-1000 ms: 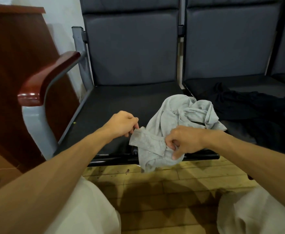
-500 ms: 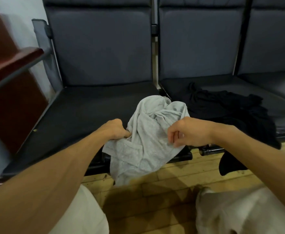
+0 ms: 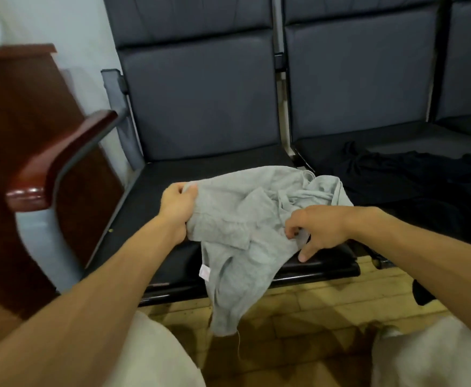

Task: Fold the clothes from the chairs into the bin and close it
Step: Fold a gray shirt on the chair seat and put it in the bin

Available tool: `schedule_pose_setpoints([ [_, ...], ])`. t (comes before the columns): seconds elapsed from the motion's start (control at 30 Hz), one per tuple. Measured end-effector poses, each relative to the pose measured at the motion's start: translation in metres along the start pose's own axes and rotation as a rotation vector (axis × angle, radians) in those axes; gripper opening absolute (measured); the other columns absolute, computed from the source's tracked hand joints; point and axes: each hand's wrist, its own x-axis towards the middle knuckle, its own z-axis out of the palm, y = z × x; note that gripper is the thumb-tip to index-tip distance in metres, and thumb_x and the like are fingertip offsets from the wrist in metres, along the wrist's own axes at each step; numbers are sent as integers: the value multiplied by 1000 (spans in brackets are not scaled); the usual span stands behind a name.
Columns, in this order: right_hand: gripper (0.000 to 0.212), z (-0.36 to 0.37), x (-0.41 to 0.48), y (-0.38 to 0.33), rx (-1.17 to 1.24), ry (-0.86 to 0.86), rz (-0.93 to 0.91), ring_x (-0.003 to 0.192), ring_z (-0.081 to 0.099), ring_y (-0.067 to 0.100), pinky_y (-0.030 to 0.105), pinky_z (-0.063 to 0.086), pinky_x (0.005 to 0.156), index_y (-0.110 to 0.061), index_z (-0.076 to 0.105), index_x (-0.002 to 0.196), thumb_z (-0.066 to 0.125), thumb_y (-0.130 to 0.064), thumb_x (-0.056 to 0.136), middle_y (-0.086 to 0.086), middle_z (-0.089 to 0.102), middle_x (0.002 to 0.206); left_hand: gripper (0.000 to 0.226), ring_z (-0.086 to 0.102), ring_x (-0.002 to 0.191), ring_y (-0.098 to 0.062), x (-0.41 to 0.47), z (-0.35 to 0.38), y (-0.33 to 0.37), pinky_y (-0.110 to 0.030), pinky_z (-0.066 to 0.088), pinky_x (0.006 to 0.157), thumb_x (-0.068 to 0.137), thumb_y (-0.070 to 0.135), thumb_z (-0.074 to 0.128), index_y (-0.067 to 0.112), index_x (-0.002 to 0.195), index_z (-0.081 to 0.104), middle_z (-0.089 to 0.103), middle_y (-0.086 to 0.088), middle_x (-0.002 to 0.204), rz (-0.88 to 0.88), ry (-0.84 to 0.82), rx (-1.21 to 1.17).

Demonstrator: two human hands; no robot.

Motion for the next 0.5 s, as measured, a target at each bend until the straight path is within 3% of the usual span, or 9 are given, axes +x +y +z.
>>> schedule_pose_setpoints([
  [0.1,33,-3,9,-4,-29,6,-20,107,51,21,32,43,91,-19,53,106,72,-35,84,-1,52,110,22,64,100,-25,-1,-27,-2,-46,56,87,99,22,50,15,114,65,67,-7,109,-24,59,-85],
  [0.2,22,-2,16,-8,-77,49,-39,98,52,24,36,43,86,-17,51,91,69,-31,87,4,56,101,22,63,102,-26,-10,-46,-10,-44,54,88,99,17,51,13,114,67,67,-10,112,-92,-30,-11],
  [0.3,15,0,19,-9,-100,87,-44,92,53,21,33,42,82,-25,54,81,67,-29,88,1,58,92,17,63,90,-24,-25,-57,-17,-36,52,71,95,13,54,11,98,70,68,-14,103,-144,-230,289],
  [0.37,19,-2,17,-8,-61,93,-50,86,55,18,30,43,80,-32,54,75,67,-28,88,-6,58,82,16,63,84,-21,-34,-63,-17,-33,53,67,95,16,54,11,98,70,69,-14,99,-153,-412,566],
  [0.5,3,-9,6,-9,89,114,-76,71,53,3,17,43,72,-23,66,87,69,-24,87,-13,58,72,19,61,73,-13,-42,-67,-14,-26,51,65,98,25,53,16,102,69,69,-4,95,-113,-581,845],
])
